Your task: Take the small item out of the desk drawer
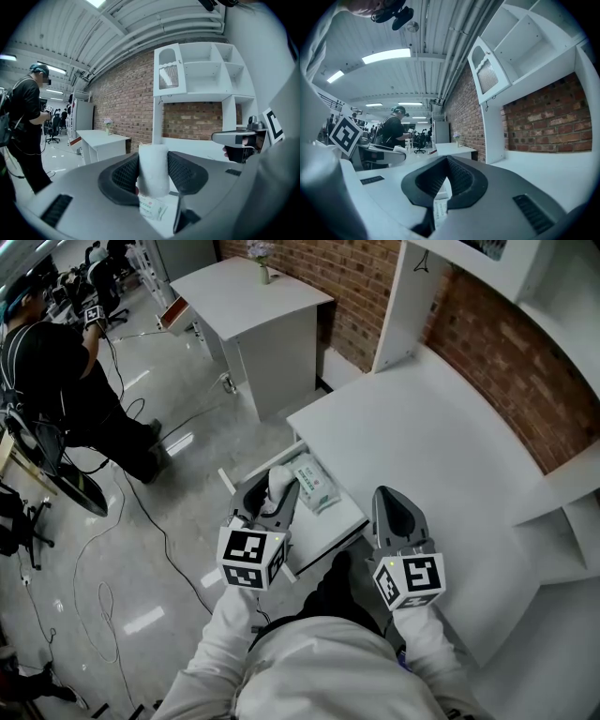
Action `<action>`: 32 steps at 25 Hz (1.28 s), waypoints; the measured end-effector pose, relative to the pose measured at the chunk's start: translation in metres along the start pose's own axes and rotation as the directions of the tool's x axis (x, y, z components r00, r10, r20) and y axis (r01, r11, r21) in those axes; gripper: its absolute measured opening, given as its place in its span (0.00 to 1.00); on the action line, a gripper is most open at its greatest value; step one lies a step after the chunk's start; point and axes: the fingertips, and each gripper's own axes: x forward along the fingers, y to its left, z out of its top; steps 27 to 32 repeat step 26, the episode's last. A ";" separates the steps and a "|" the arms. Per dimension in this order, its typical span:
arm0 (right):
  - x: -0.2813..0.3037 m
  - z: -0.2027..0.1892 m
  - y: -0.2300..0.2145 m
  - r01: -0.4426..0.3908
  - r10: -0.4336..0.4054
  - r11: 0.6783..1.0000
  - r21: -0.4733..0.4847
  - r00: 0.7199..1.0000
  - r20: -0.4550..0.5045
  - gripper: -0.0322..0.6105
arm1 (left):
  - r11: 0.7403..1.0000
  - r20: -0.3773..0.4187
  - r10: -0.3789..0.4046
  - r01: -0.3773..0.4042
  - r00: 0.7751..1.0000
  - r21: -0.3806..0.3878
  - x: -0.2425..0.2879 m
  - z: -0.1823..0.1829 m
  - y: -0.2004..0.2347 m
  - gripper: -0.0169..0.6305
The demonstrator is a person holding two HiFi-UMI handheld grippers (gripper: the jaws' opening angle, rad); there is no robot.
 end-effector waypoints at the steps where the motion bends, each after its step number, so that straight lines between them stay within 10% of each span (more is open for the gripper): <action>1: -0.001 0.001 0.001 -0.004 0.004 1.000 -0.002 1.000 0.003 0.09 | 1.000 0.002 0.004 -0.004 1.000 -0.001 -0.001 0.000 0.000 0.32; 32: -0.009 -0.003 0.004 -0.012 0.012 0.999 -0.035 1.000 -0.010 0.09 | 0.999 0.027 0.031 -0.031 0.999 -0.014 -0.011 0.004 0.003 0.32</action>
